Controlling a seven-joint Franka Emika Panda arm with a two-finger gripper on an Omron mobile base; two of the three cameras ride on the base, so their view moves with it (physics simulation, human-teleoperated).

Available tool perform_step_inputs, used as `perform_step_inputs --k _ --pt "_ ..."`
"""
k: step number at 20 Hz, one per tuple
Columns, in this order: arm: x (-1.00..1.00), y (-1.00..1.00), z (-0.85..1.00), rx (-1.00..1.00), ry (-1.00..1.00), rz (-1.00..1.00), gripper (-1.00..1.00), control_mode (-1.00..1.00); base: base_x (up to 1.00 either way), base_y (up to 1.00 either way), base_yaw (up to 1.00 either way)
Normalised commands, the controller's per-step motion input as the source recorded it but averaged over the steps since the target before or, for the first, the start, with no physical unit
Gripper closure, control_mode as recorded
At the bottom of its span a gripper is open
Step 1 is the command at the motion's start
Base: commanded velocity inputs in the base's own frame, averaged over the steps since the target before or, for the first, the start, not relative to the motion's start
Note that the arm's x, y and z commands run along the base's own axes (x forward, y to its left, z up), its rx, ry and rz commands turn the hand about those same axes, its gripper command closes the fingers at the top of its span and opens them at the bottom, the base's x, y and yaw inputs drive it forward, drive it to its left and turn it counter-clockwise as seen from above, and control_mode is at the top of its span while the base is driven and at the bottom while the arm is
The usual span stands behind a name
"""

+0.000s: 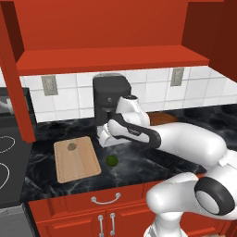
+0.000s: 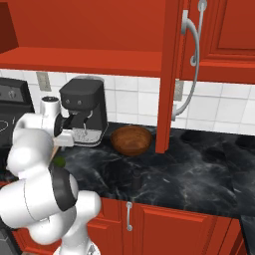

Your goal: Open the cabinet. Place the bowl and condiment on the counter. Then place the lime and garlic on the cutting board.

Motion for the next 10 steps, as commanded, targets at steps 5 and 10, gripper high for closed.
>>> perform_step_inputs --k 5,10 --pt "0.00 0.08 -0.28 -0.11 0.00 0.00 -1.00 -1.00 0.00 0.00 0.00" --pt "0.00 0.01 -0.06 -0.05 0.00 0.03 -1.00 -1.00 0.00 0.00 0.00"
